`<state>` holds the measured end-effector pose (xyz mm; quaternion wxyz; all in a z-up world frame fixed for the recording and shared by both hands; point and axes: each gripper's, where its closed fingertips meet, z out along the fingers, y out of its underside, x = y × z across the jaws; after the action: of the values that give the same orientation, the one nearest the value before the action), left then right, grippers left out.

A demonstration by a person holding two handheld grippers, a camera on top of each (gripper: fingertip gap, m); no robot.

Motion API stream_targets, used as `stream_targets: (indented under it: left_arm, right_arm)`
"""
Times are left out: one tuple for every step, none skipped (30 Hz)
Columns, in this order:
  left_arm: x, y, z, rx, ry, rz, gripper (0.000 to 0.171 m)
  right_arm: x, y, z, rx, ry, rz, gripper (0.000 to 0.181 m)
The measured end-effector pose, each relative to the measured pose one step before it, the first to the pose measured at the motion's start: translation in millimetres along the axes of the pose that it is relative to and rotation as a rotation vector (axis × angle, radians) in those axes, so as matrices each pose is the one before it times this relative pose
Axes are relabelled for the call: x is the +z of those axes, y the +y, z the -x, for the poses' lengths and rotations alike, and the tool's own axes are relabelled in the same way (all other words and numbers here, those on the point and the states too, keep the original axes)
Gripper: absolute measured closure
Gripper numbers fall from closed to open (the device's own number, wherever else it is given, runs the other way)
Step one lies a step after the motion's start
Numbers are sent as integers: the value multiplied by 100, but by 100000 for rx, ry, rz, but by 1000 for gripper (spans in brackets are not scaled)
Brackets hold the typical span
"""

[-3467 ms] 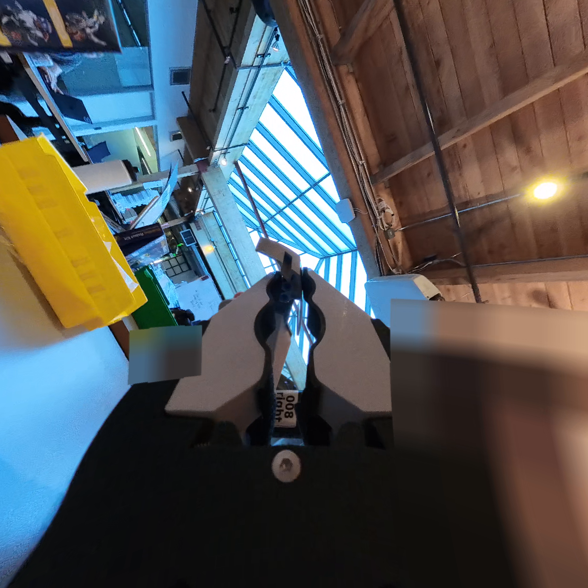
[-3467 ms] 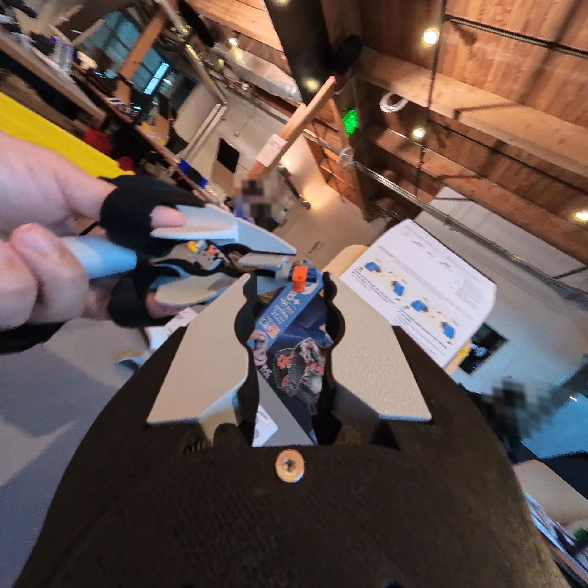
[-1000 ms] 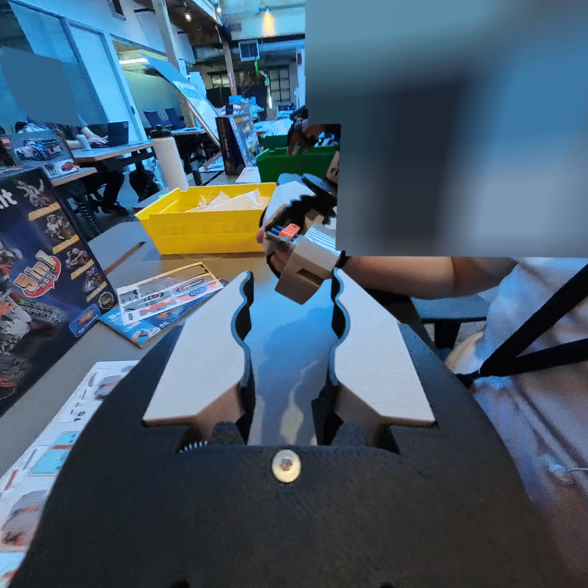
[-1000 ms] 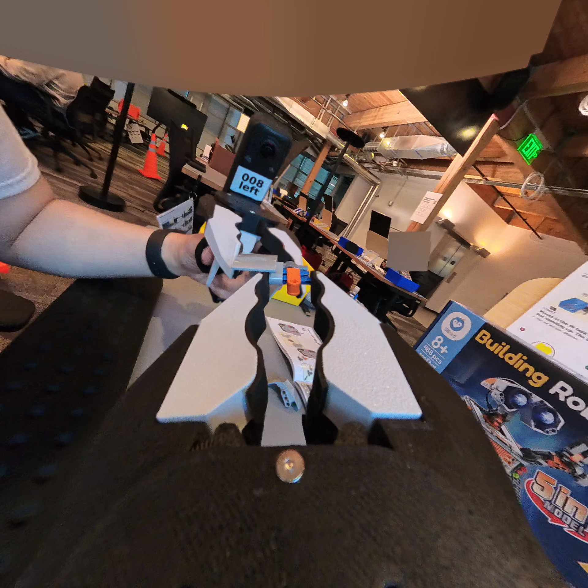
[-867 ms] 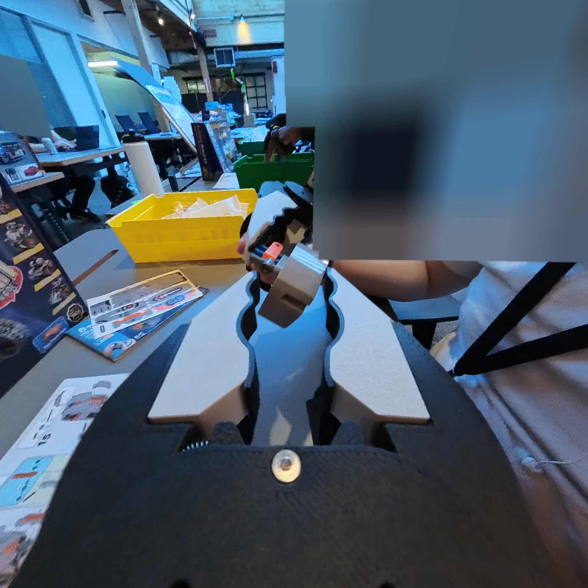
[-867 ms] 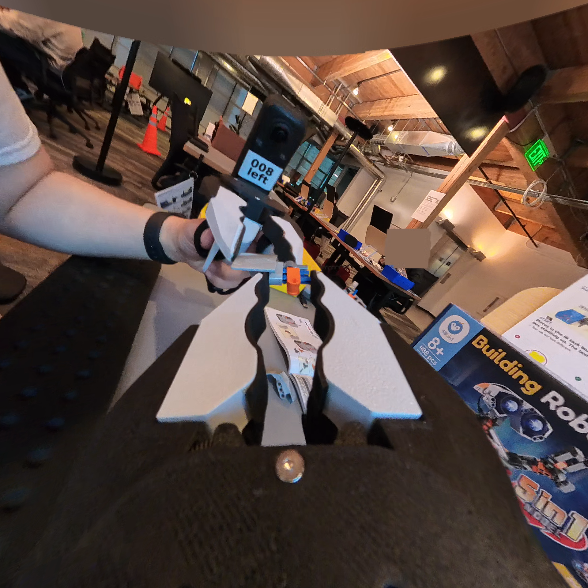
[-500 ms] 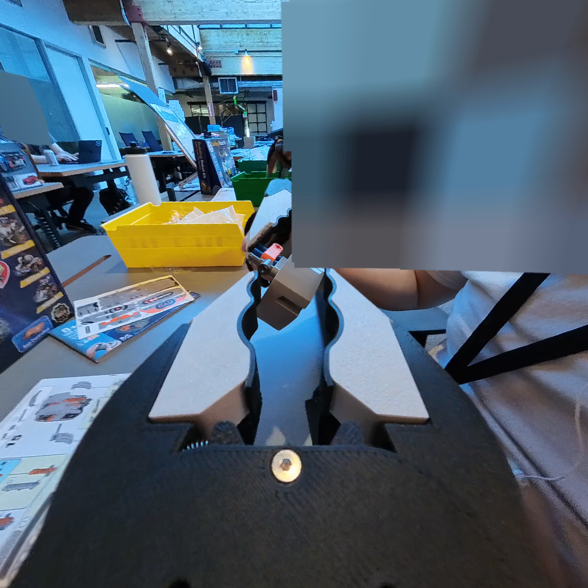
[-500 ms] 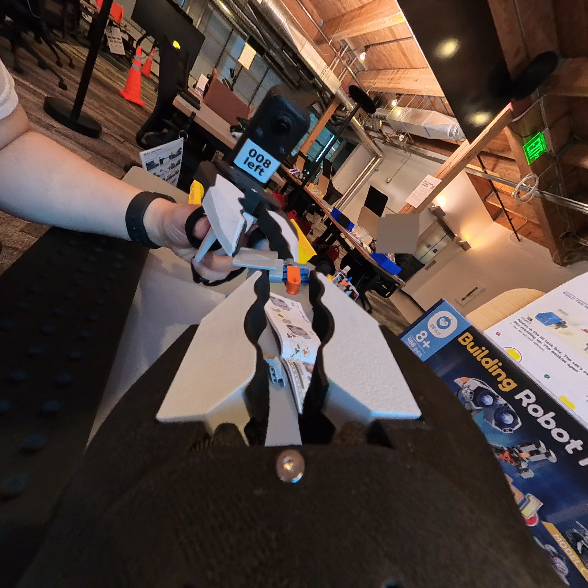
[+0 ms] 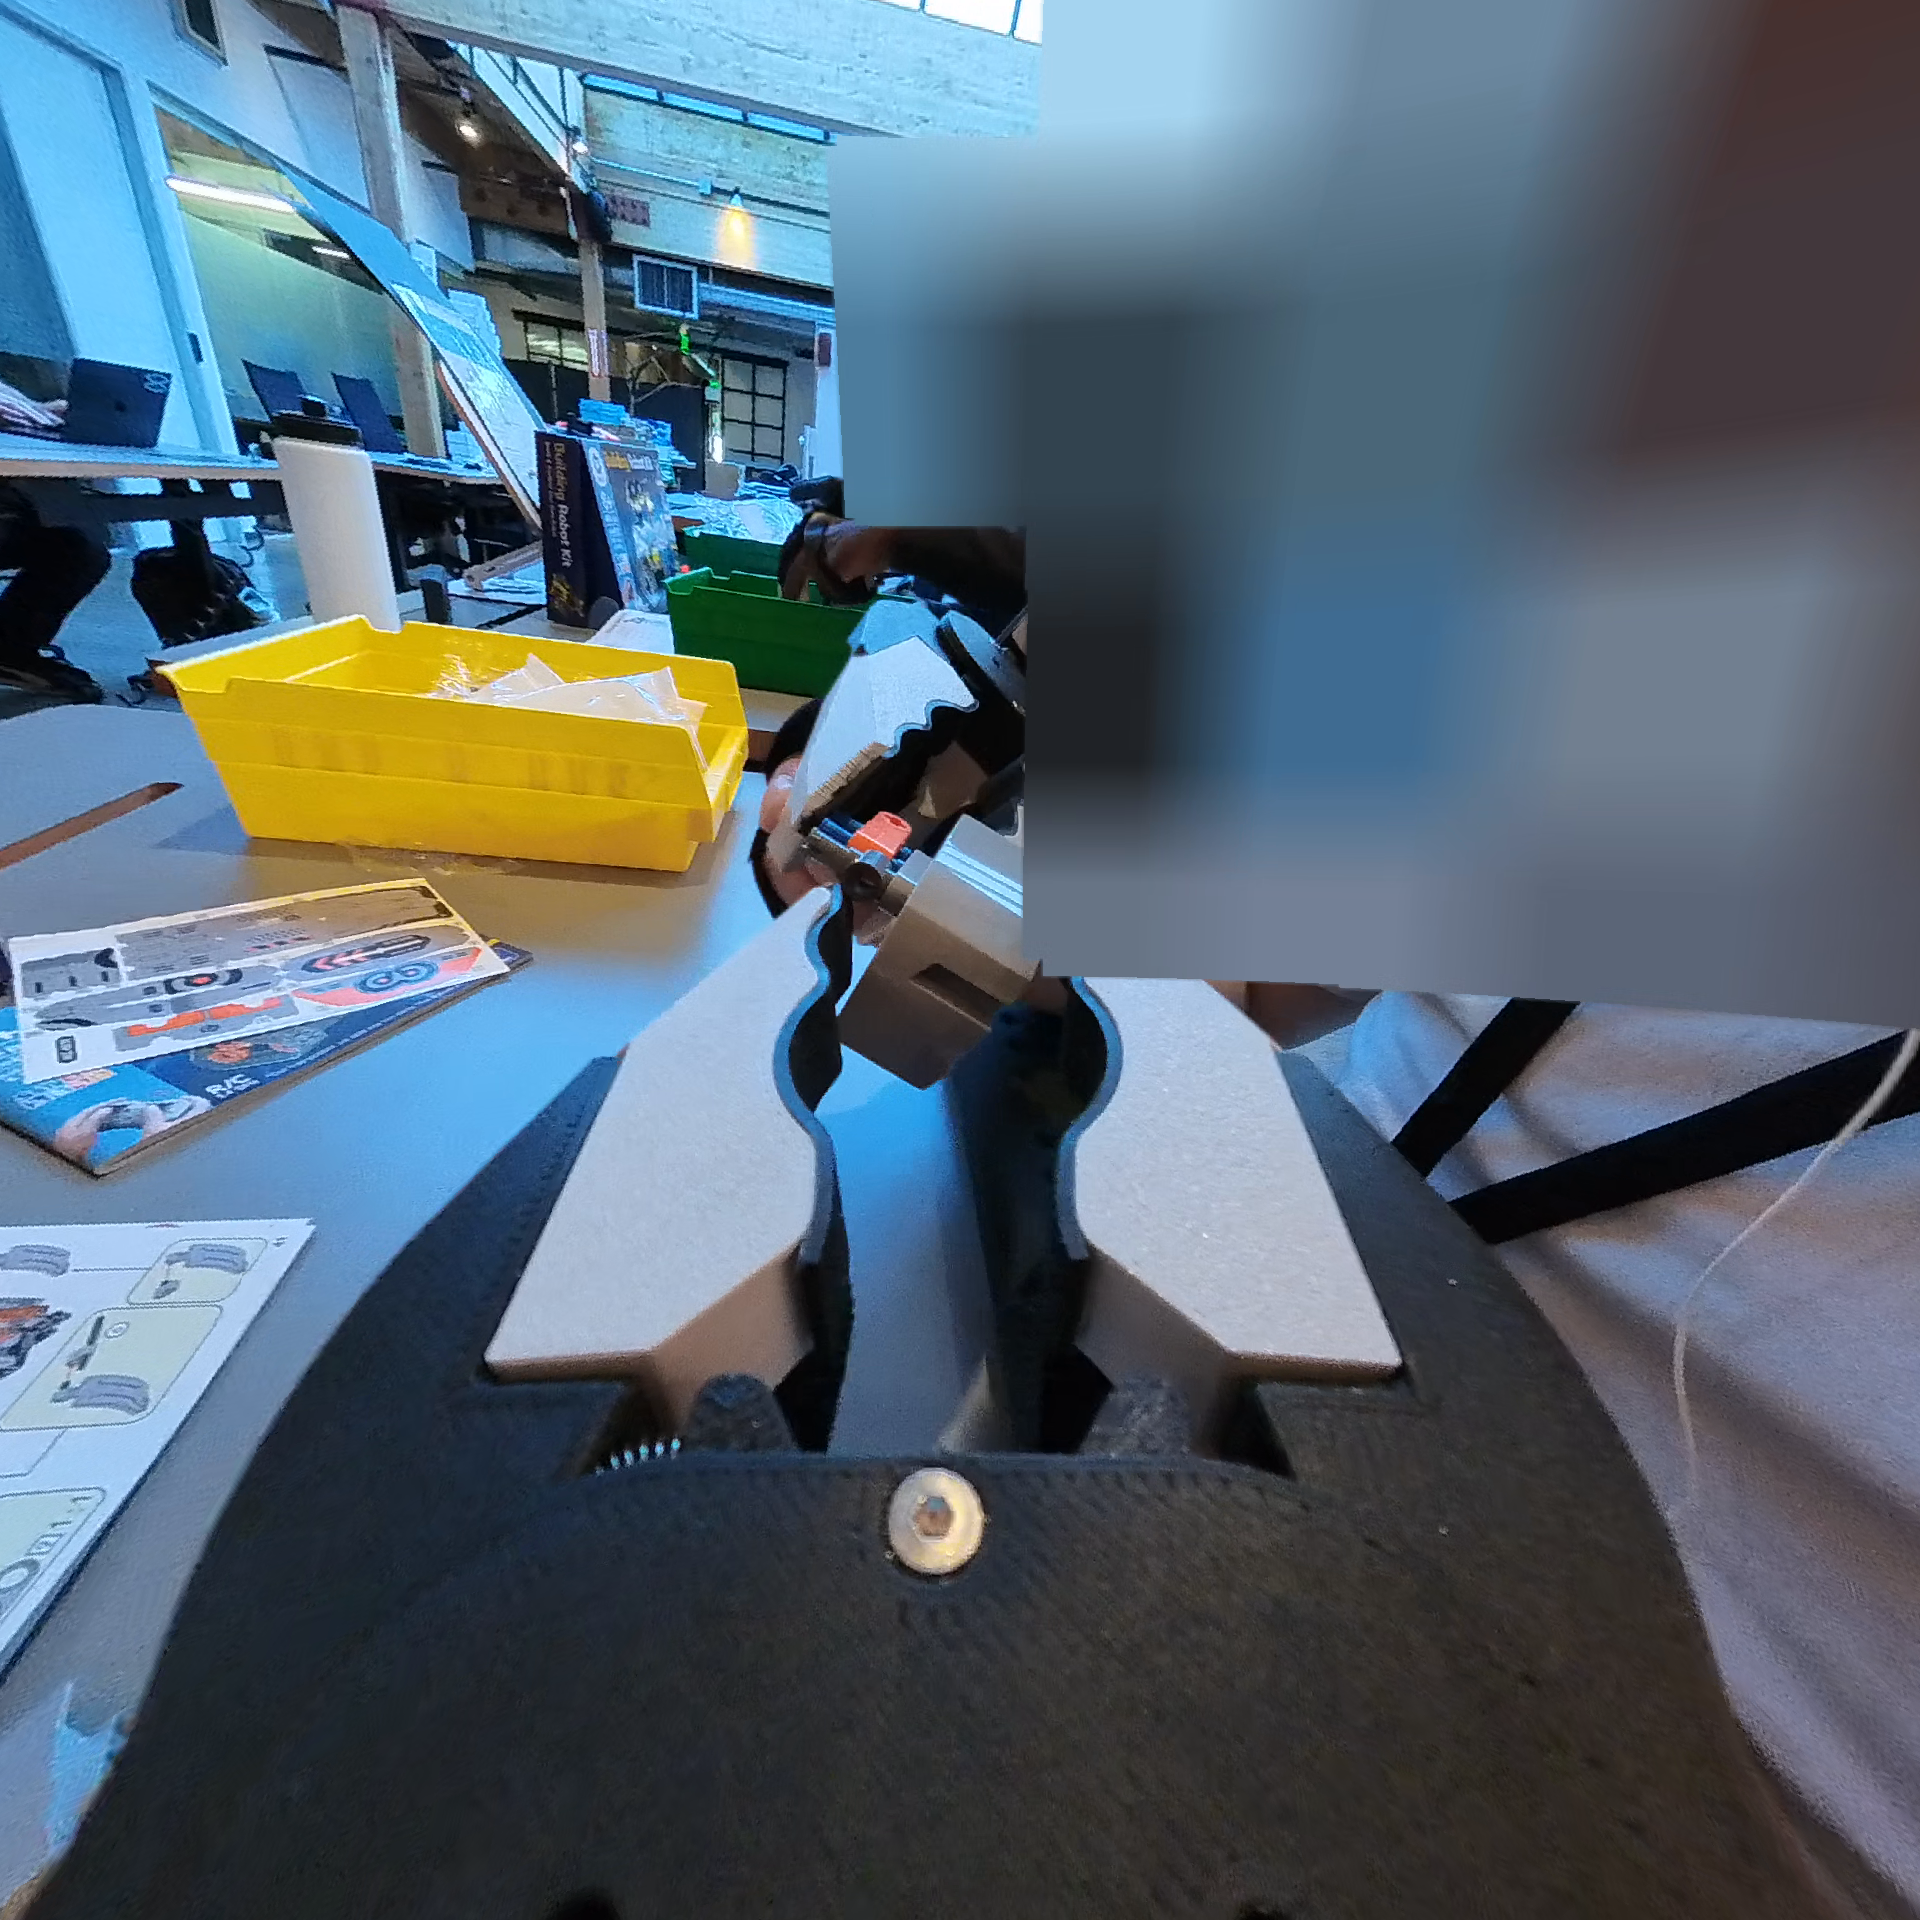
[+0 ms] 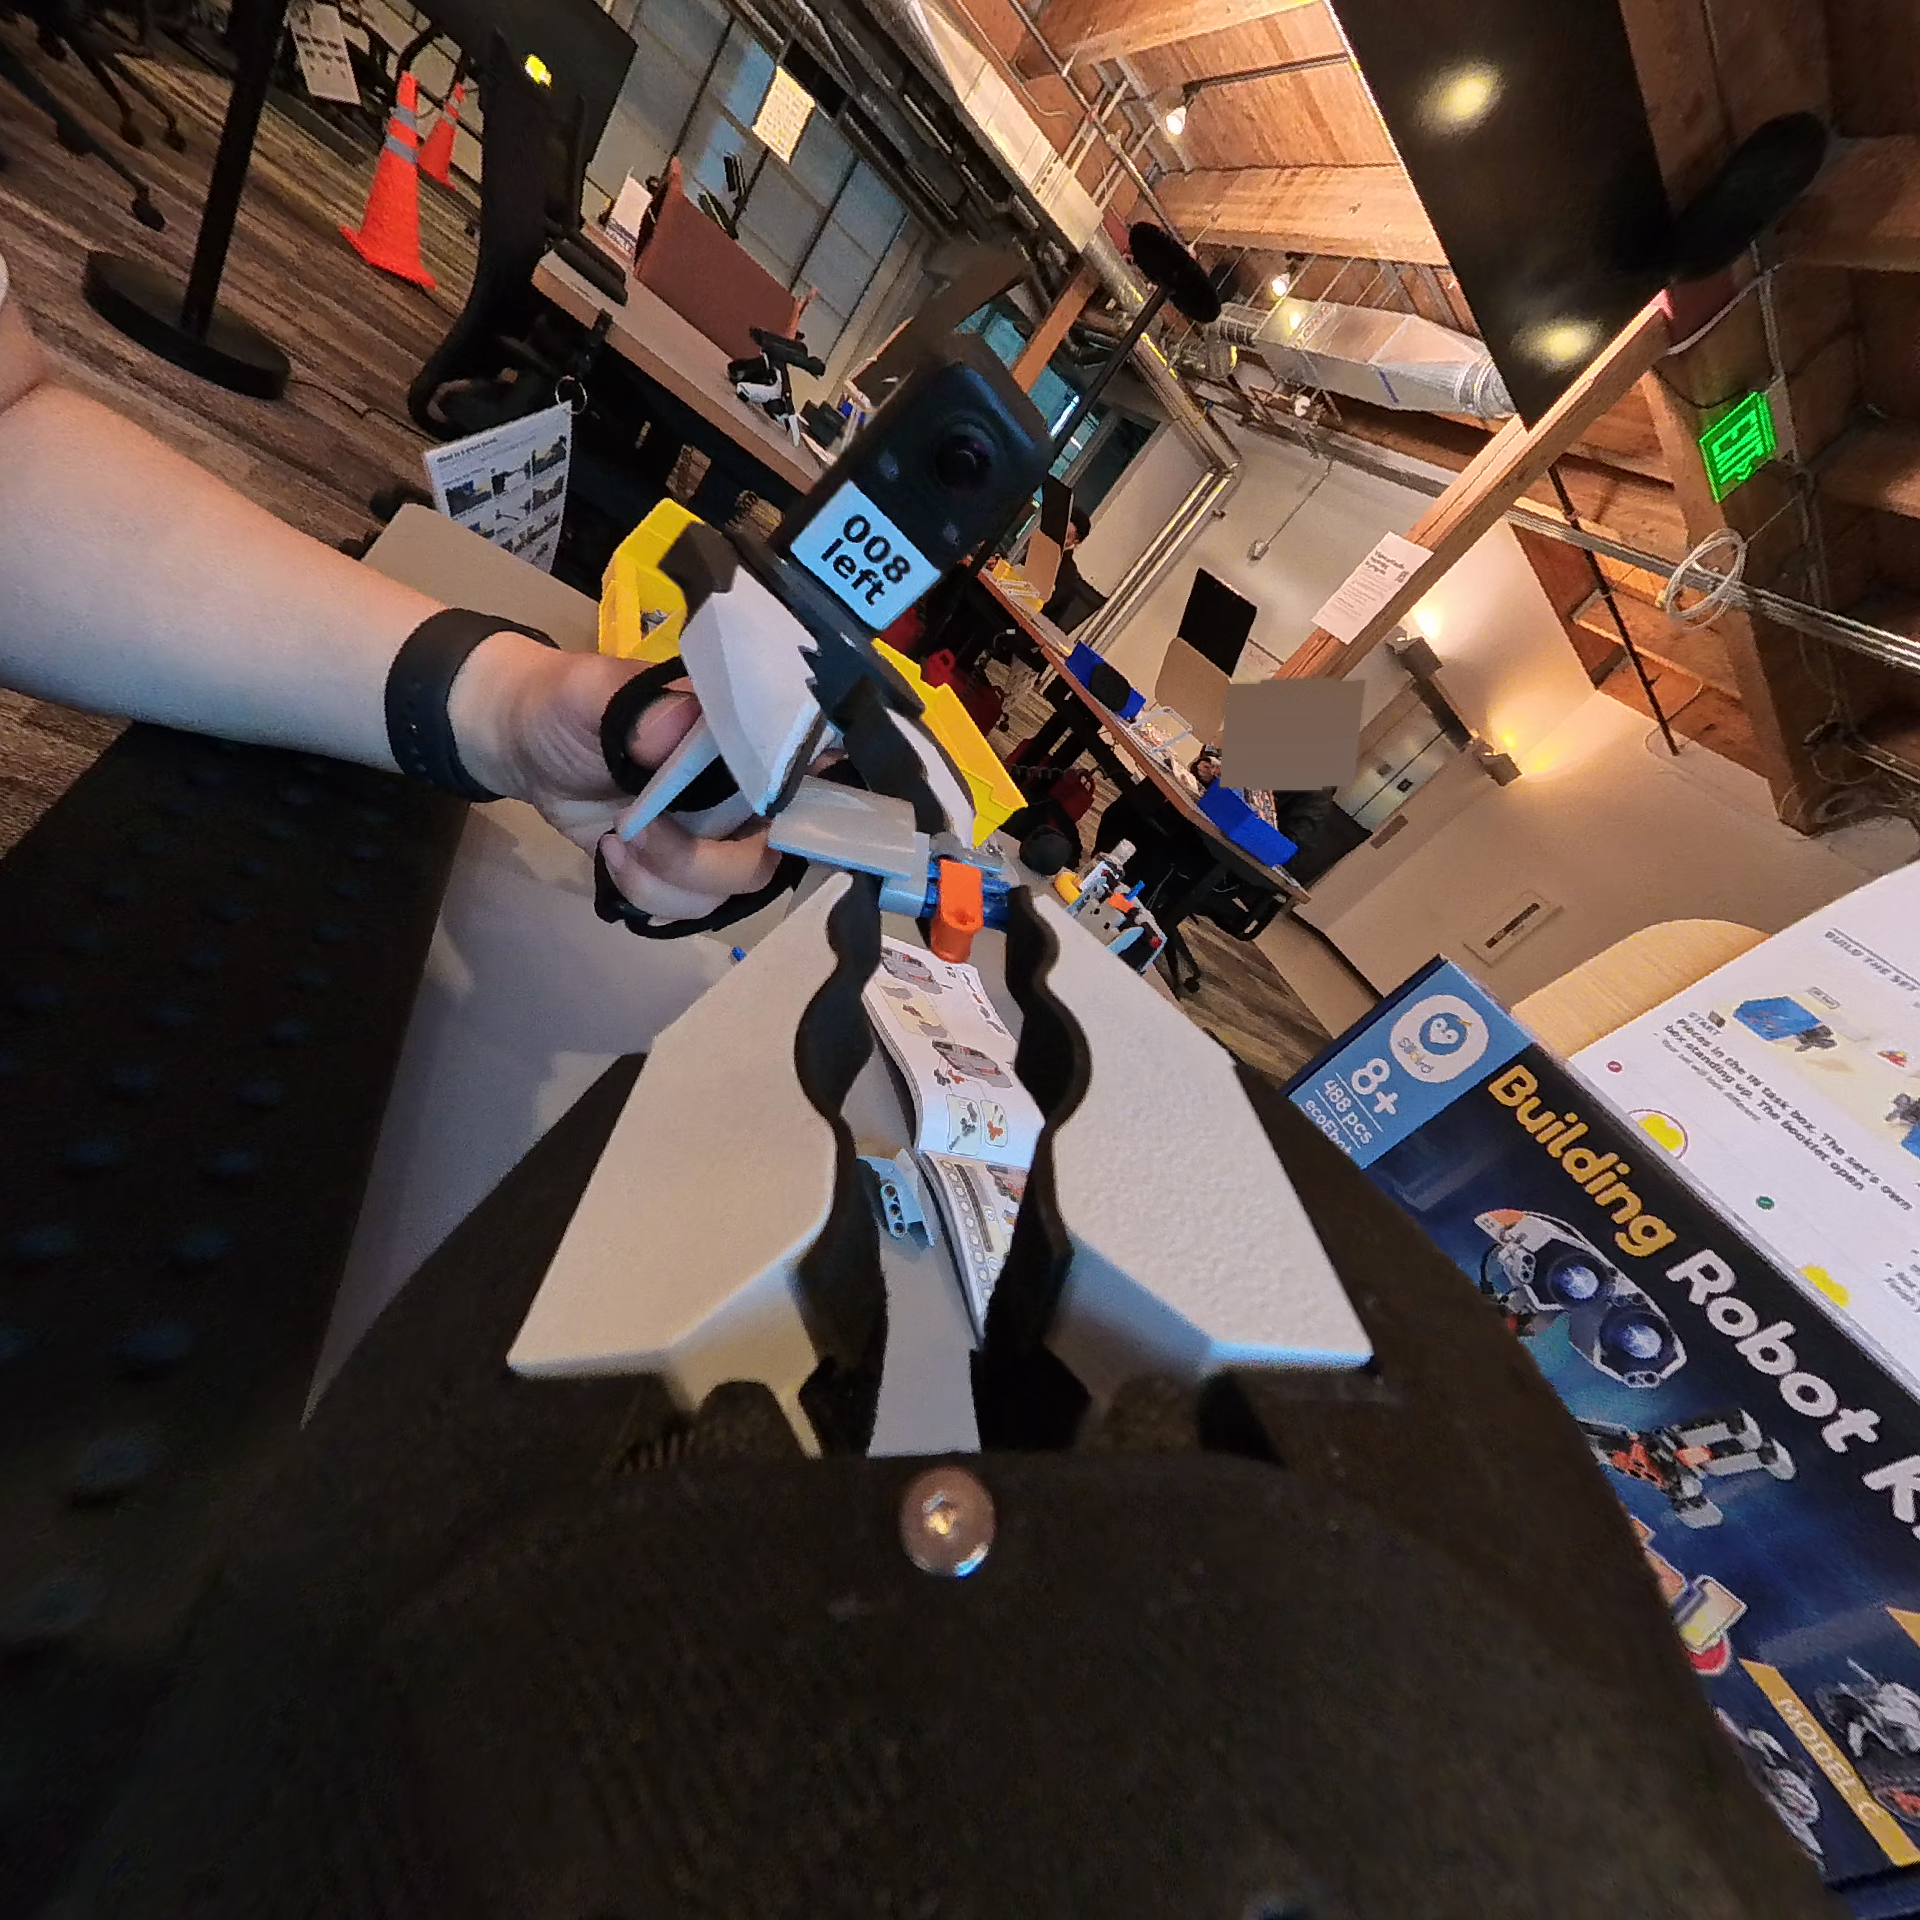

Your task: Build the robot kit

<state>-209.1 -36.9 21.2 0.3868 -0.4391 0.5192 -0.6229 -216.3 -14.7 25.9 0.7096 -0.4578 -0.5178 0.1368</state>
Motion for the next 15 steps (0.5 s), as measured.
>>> stream_targets:
  left_arm:
    - [8, -28, -112, -721, 962, -326, 135]
    - [15, -1, -158, -613, 1171, -169, 135]
    - [15, 6, -114, -376, 827, -73, 136]
    - [2, -14, -67, -252, 493, -141, 136]
    - [-12, 15, -85, -435, 766, 29, 136]
    - [-5, 36, -87, -1025, 1082, 63, 136]
    - [-6, 5, -80, -1348, 1146, -157, 136]
    - [-18, -55, -26, -1434, 931, -642, 136]
    - [-50, -98, 94, -1766, 392, -935, 136]
    - [-99, -55, 189, -1964, 36, -765, 145]
    - [-124, 2, 203, -1832, 38, -439, 146]
    - [-124, 83, 106, -1224, 442, 212, 146]
    - [-58, 151, -43, -937, 994, 742, 148]
    - [-23, 79, -30, -1532, 931, 253, 146]
    - [-31, -75, -30, -2374, 1326, -724, 145]
  right_arm:
    - [3, -100, 18, -1134, 593, -74, 157]
    - [-4, -120, 59, -1150, 286, -379, 157]
    - [-9, -106, 57, -827, 161, -314, 158]
    - [9, -53, -3, -845, 529, 15, 158]
    - [18, -56, 60, -215, -326, -45, 158]
    - [-3, -50, 61, -180, -361, -119, 158]
    - [13, -39, 40, -1397, 276, 33, 158]
    - [15, -150, -7, -2049, 705, -352, 157]
    - [63, -297, 237, -2233, -446, -1786, 157]
    - [154, -32, 215, -3343, 502, -426, 157]
    - [146, 133, 59, -3588, 1488, 625, 157]
    - [142, 209, 139, -1665, 132, 904, 157]
    - [96, 305, 193, 983, -1383, 1655, 156]
    - [-24, 51, 0, 752, -484, -232, 157]
    - [-60, 55, -24, 562, -225, -585, 157]
